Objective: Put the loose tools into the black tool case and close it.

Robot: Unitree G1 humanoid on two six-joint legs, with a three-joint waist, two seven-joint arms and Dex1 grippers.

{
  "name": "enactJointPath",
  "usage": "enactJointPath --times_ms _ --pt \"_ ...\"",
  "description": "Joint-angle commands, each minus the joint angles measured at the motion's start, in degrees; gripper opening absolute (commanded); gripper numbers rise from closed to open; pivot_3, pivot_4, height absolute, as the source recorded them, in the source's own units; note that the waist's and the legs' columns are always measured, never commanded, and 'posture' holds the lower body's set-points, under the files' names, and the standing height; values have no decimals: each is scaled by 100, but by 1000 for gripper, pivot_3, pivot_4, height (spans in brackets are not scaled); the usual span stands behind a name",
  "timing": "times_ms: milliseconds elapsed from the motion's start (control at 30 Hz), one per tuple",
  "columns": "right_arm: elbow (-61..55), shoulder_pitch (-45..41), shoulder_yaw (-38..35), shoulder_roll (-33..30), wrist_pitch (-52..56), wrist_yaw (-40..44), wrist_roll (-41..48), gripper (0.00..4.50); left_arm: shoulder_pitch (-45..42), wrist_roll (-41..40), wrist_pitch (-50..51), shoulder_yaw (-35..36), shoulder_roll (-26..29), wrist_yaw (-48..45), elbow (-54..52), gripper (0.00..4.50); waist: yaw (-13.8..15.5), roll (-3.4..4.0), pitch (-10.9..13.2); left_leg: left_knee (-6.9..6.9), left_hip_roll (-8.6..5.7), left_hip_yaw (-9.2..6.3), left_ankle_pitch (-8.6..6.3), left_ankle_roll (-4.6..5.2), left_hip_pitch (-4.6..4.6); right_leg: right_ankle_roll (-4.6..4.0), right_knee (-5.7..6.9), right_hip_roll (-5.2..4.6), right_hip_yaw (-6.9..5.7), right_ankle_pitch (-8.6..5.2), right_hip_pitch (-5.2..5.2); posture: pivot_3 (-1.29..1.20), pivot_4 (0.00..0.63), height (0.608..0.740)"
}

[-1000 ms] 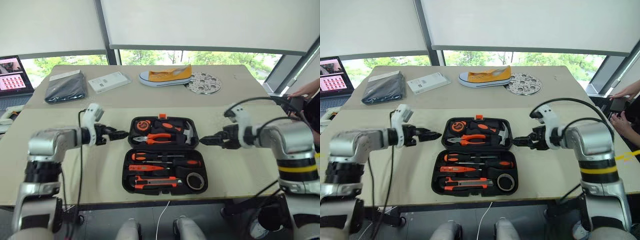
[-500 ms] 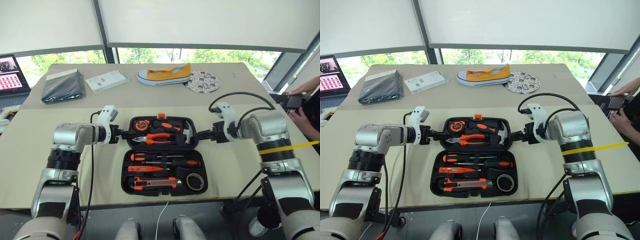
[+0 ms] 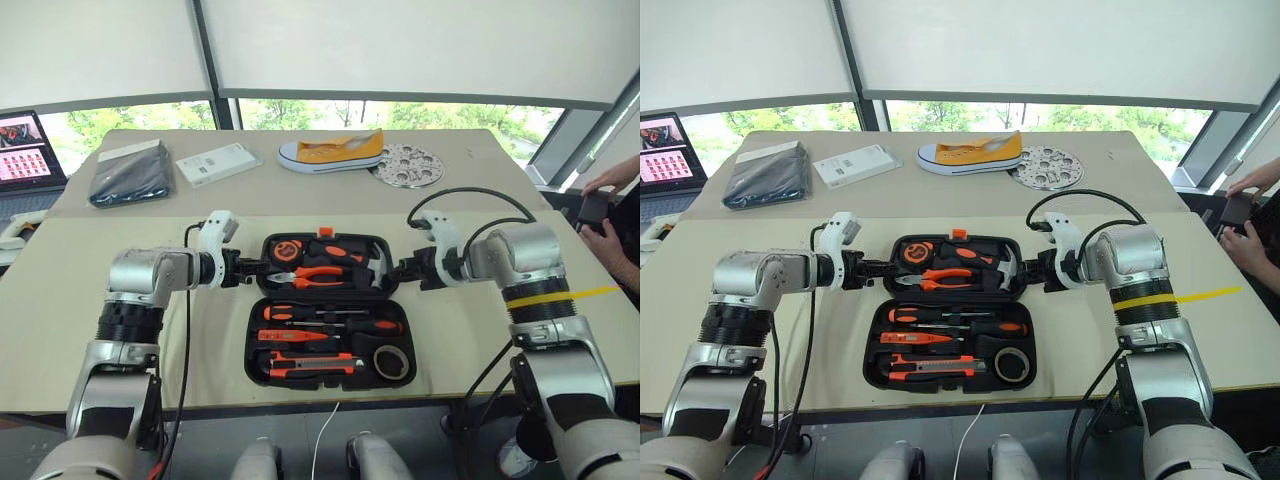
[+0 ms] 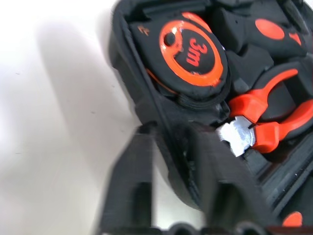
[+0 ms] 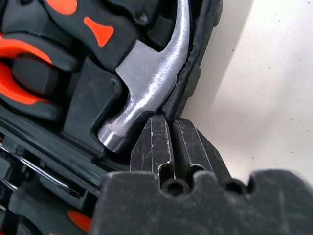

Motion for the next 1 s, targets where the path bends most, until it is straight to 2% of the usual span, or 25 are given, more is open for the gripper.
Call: enactJointPath --times_ms 33,200,367,533,567,667,700,767,800,833,867,900,933,1000 --pt "-652 289 -472 65 -2135 -34 -95 0 51 -292 -1027 606 -326 36 -123 53 -12 -1 1 2 0 0 5 -3 -4 5 -3 0 0 4 -1 0 150 740" --pt "-1518 1299 -424 -298 -4071 463 -340 0 740 -280 -3034 908 -464 -680 -492 53 -38 -1 2 1 -2 1 26 -22 -59 12 -13 -1 9 26 -48 0 150 740" --pt "-1686 2539 -119 -758 -7220 971 -1133 0 1530 -30 -4804 870 -414 -1185 -553 53 -32 -1 2 -26 -6 1 22 -24 -68 12 -24 -7 11 26 -52 0 150 740" --pt "-1132 3372 -17 -1084 -9843 584 -2074 0 2511 515 -6668 442 -147 -1980 -709 53 -76 6 -2 -35 -4 6 20 -22 -53 12 -56 -6 16 28 -40 0 150 740" --pt "-940 3519 38 -1257 -10376 221 -2611 0 2788 583 -6998 380 -70 -2145 -686 53 -73 8 -3 -36 -4 8 20 -22 -41 12 -56 -6 18 28 -29 0 150 740" --pt "-502 3840 108 -1532 -11291 -483 -3522 0 3330 567 -7375 367 56 -2288 -640 53 -72 10 -5 -38 -2 12 19 -22 18 16 -73 -6 17 24 35 0 150 740" --pt "-456 4005 112 -1520 -11364 -484 -3439 0 3513 517 -7369 409 103 -2292 -660 53 -66 11 -9 -38 -1 14 18 -21 40 36 -79 -7 17 9 58 0 150 740" --pt "-475 4283 175 -1529 -11425 -535 -3396 726 3847 508 -7464 444 254 -2355 -676 721 -70 3 -35 -37 2 16 19 -20 47 59 -82 -7 19 -5 64 0 150 740" --pt "-553 4402 174 -1528 -11448 -565 -3365 868 3986 498 -7503 512 321 -2330 -679 859 -72 2 -47 -38 4 16 19 -20 54 58 -81 -5 19 -6 70 0 150 740" --pt "-606 4467 173 -1534 -11464 -604 -3370 1203 4063 484 -7532 549 369 -2296 -675 1185 -82 2 -46 -39 6 16 18 -20 62 51 -78 -4 20 -11 75 0 150 740" --pt "-693 4560 140 -1533 -11410 -543 -3163 1663 4114 491 -7495 609 456 -2208 -617 1711 -84 1 -44 -40 8 19 17 -18 61 45 -75 -3 23 -15 67 0 150 740" --pt "-777 4635 89 -1548 -11356 -521 -3023 1875 4134 460 -7407 673 530 -2139 -559 1927 -82 0 -43 -40 9 21 18 -18 55 34 -71 -4 24 -21 57 0 150 740" --pt "-855 4706 37 -1584 -11298 -477 -2879 2361 4127 417 -7270 734 589 -2066 -501 2413 -75 0 -43 -39 12 21 18 -17 53 32 -65 -3 24 -20 55 0 150 740" --pt "-1087 4927 -119 -1688 -11004 -280 -2417 2900 3998 365 -6975 803 705 -1956 -348 2646 -67 -4 -41 -35 16 21 22 -11 64 9 -62 1 23 -22 64 0 150 740"
